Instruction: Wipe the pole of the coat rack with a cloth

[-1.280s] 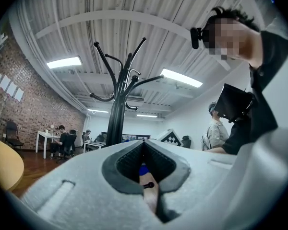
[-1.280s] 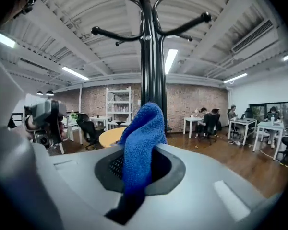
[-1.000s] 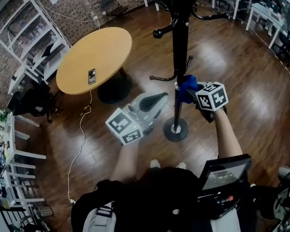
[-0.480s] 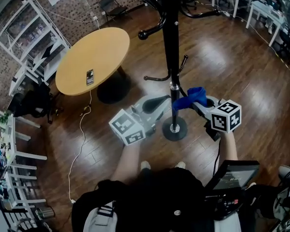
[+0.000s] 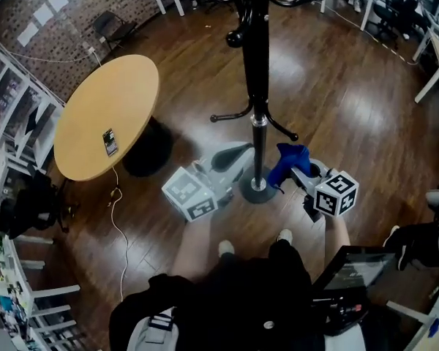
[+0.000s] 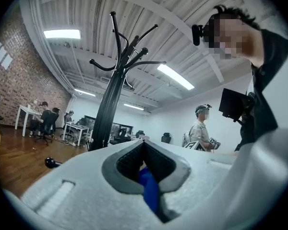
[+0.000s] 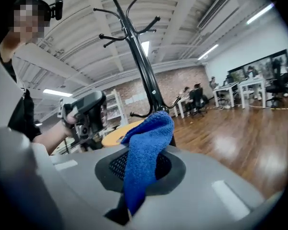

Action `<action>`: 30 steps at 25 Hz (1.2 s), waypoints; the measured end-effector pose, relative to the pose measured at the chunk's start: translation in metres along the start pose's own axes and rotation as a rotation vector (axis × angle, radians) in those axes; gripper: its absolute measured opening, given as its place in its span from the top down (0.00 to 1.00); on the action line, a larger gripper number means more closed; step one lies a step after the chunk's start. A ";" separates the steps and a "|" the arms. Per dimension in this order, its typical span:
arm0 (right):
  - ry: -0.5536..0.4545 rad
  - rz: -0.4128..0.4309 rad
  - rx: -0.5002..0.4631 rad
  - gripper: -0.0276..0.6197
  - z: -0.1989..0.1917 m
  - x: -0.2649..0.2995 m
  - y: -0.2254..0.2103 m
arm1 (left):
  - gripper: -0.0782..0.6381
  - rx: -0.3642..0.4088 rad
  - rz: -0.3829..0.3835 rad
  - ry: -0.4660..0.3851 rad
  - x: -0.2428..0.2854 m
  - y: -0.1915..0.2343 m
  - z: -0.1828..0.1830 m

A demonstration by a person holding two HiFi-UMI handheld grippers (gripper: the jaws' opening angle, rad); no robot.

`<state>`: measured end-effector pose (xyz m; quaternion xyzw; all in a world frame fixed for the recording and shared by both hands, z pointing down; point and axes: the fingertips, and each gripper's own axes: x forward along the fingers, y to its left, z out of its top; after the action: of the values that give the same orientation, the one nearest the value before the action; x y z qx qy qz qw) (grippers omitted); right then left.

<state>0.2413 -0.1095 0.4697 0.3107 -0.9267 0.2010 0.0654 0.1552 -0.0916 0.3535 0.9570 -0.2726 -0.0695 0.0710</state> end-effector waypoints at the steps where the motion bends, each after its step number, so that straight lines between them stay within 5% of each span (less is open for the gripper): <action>1: -0.090 -0.070 0.026 0.92 0.003 0.003 0.000 | 0.89 -0.007 -0.024 0.003 -0.011 0.004 -0.004; 5: -0.523 -0.266 0.220 0.92 0.014 -0.017 -0.006 | 0.89 -0.031 -0.049 0.015 -0.052 0.029 -0.016; 8: -0.641 -0.265 0.174 0.92 0.009 -0.030 0.026 | 0.89 -0.062 -0.070 0.028 -0.069 0.030 -0.024; 12: -0.622 -0.307 0.119 0.92 0.011 -0.001 0.034 | 0.89 -0.076 -0.079 0.019 -0.071 0.041 -0.025; 20: -0.503 -0.335 0.026 0.92 0.000 0.098 -0.029 | 0.89 -0.061 -0.071 -0.045 -0.047 0.069 -0.053; 26: -0.527 -0.263 -0.126 0.92 -0.031 0.145 -0.064 | 0.89 0.005 -0.071 -0.102 -0.031 0.112 -0.153; 30: -0.554 -0.241 -0.172 0.92 -0.104 0.170 -0.089 | 0.89 0.023 -0.084 -0.116 -0.029 0.141 -0.239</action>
<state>0.1588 -0.2242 0.6353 0.4547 -0.8793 0.0201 -0.1401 0.0995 -0.1714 0.6156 0.9627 -0.2365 -0.1245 0.0412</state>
